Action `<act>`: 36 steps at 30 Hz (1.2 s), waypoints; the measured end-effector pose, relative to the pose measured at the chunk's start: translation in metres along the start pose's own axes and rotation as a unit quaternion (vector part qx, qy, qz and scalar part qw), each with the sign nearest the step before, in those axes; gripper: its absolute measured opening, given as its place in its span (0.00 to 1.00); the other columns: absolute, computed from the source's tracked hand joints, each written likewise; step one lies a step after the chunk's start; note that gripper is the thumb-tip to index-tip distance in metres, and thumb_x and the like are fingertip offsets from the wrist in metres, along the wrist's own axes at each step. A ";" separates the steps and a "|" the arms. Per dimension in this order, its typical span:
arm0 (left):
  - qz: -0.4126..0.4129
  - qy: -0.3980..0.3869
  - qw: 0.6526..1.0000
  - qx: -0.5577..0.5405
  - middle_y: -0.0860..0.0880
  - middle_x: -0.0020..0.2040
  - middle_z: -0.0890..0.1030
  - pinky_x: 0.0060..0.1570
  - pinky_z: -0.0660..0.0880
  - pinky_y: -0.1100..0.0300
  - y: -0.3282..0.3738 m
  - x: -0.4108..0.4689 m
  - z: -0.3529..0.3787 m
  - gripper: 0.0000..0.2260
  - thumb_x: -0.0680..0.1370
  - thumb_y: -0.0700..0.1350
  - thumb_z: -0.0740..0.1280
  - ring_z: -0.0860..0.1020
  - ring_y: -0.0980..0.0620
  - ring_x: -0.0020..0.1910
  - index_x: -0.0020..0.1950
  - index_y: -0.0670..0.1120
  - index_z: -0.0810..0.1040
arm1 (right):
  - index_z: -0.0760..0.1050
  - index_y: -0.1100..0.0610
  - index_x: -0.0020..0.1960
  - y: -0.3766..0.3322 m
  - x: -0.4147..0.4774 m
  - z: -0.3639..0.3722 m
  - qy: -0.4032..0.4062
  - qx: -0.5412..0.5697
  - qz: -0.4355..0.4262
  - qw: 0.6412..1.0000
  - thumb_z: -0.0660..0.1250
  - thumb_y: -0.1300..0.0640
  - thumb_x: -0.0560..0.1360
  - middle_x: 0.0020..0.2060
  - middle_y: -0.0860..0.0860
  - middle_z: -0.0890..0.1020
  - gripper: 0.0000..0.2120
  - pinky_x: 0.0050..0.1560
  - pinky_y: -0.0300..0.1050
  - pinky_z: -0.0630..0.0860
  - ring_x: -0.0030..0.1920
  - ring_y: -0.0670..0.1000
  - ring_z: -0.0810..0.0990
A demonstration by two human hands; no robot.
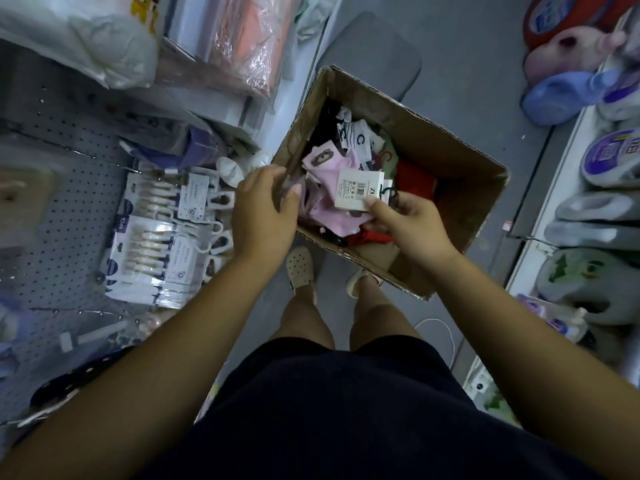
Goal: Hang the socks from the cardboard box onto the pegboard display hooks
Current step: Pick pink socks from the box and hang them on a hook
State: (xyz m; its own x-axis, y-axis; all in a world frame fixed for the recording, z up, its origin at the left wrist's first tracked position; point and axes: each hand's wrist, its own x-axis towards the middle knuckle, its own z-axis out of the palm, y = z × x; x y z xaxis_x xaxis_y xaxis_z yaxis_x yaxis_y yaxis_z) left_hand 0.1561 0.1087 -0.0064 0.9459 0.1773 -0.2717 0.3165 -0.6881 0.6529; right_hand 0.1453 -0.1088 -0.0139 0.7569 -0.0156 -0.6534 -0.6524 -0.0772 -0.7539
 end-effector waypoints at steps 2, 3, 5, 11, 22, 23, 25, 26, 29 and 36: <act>0.035 -0.043 0.997 -0.055 0.51 0.66 0.78 0.60 0.68 0.69 0.011 -0.013 -0.006 0.17 0.80 0.45 0.69 0.74 0.56 0.64 0.69 0.45 0.77 | 0.82 0.61 0.59 -0.005 -0.023 -0.004 -0.013 0.015 0.001 1.000 0.69 0.59 0.80 0.51 0.53 0.88 0.09 0.52 0.44 0.84 0.51 0.52 0.87; 0.048 -0.078 0.992 -0.083 0.52 0.67 0.78 0.63 0.70 0.65 0.016 -0.017 -0.009 0.18 0.80 0.44 0.70 0.74 0.56 0.65 0.71 0.46 0.76 | 0.82 0.61 0.59 -0.007 -0.033 -0.007 -0.023 0.017 0.002 1.000 0.69 0.59 0.80 0.52 0.53 0.88 0.09 0.53 0.45 0.84 0.53 0.52 0.86; 0.062 -0.153 0.978 -0.124 0.49 0.70 0.77 0.68 0.72 0.59 0.026 -0.024 -0.015 0.20 0.80 0.42 0.70 0.73 0.55 0.69 0.73 0.47 0.75 | 0.81 0.62 0.60 -0.014 -0.051 -0.013 -0.044 0.017 0.000 0.999 0.69 0.59 0.80 0.53 0.54 0.87 0.11 0.56 0.47 0.83 0.55 0.55 0.86; 0.102 -0.262 0.957 -0.070 0.57 0.59 0.74 0.58 0.67 0.75 0.048 -0.020 -0.031 0.21 0.76 0.45 0.75 0.71 0.55 0.64 0.68 0.52 0.78 | 0.79 0.67 0.62 -0.035 -0.080 -0.021 -0.062 0.051 0.000 0.997 0.68 0.62 0.79 0.55 0.58 0.86 0.13 0.55 0.46 0.83 0.56 0.57 0.85; 0.031 -0.173 0.970 -0.169 0.50 0.53 0.85 0.44 0.79 0.65 0.055 -0.007 -0.032 0.04 0.79 0.42 0.72 0.83 0.53 0.52 0.49 0.47 0.78 | 0.82 0.60 0.55 -0.048 -0.075 -0.019 0.132 0.104 0.015 0.986 0.73 0.51 0.77 0.49 0.55 0.88 0.13 0.57 0.57 0.83 0.52 0.55 0.87; 0.023 -0.165 0.970 -0.177 0.50 0.54 0.85 0.45 0.79 0.65 0.055 -0.007 -0.033 0.04 0.79 0.42 0.71 0.84 0.53 0.53 0.50 0.45 0.78 | 0.82 0.60 0.53 -0.048 -0.075 -0.020 0.146 0.091 0.013 0.985 0.73 0.50 0.77 0.46 0.53 0.88 0.13 0.55 0.56 0.83 0.51 0.54 0.87; 0.001 -0.163 0.966 -0.200 0.48 0.56 0.85 0.47 0.81 0.63 0.054 -0.006 -0.036 0.04 0.80 0.42 0.70 0.84 0.53 0.54 0.52 0.44 0.77 | 0.82 0.61 0.49 -0.048 -0.077 -0.023 0.164 0.084 0.006 0.983 0.72 0.49 0.78 0.39 0.50 0.85 0.13 0.51 0.50 0.83 0.45 0.52 0.85; -0.010 -0.166 0.963 -0.214 0.48 0.57 0.86 0.49 0.82 0.59 0.055 -0.006 -0.038 0.03 0.81 0.42 0.70 0.85 0.53 0.54 0.51 0.45 0.76 | 0.82 0.60 0.47 -0.048 -0.078 -0.025 0.169 0.089 0.006 0.982 0.72 0.50 0.78 0.39 0.50 0.84 0.13 0.48 0.47 0.82 0.43 0.50 0.84; -0.038 -0.172 0.953 -0.248 0.49 0.54 0.86 0.48 0.83 0.53 0.063 -0.010 -0.042 0.03 0.82 0.42 0.69 0.86 0.55 0.51 0.50 0.49 0.75 | 0.79 0.52 0.42 -0.049 -0.083 -0.031 0.191 0.110 0.010 0.975 0.71 0.51 0.79 0.42 0.50 0.86 0.08 0.42 0.40 0.80 0.42 0.46 0.85; -0.053 -0.111 0.950 -0.287 0.50 0.54 0.87 0.43 0.80 0.66 0.089 -0.031 -0.047 0.03 0.81 0.43 0.69 0.86 0.55 0.52 0.54 0.50 0.80 | 0.82 0.54 0.49 -0.051 -0.092 -0.052 0.185 0.066 -0.002 0.980 0.72 0.50 0.78 0.46 0.51 0.87 0.07 0.50 0.47 0.84 0.47 0.49 0.87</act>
State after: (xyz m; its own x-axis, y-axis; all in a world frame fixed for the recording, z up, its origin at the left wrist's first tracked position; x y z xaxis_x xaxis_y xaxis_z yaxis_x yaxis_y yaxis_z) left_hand 0.1587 0.0754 0.0933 0.8879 0.0278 -0.4592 0.4570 -0.1668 0.8737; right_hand 0.1110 -0.1557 0.0880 0.7052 -0.3783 -0.5996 -0.6306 0.0519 -0.7744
